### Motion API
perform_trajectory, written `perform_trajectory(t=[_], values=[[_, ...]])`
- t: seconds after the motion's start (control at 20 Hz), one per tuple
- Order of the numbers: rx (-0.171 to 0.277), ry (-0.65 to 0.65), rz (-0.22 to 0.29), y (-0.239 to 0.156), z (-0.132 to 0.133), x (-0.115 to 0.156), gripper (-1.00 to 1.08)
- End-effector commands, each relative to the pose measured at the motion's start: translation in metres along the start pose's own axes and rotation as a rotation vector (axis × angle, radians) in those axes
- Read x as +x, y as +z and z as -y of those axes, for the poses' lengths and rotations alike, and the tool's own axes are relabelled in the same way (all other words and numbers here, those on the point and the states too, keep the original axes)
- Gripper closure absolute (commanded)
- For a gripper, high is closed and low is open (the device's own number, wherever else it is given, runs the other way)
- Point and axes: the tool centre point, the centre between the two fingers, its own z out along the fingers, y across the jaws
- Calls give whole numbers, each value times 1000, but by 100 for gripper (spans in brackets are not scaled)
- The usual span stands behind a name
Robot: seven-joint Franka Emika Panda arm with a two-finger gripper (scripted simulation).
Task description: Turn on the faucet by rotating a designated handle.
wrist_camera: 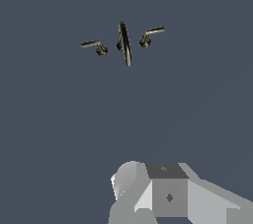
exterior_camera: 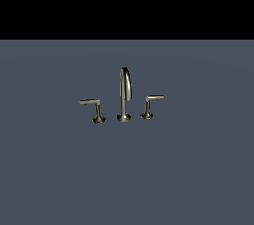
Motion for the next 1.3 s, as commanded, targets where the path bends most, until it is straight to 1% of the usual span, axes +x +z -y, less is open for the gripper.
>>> perform_trajectory(t=[0.0,0.3,0.6,0.9,1.25], values=[[0,0,0,0,0,0,108],[0,22,0,6,3,5,108],[1,89,-1,25,10,20,108],[2,199,-2,56,19,47,108],[3,367,-3,104,27,90,108]])
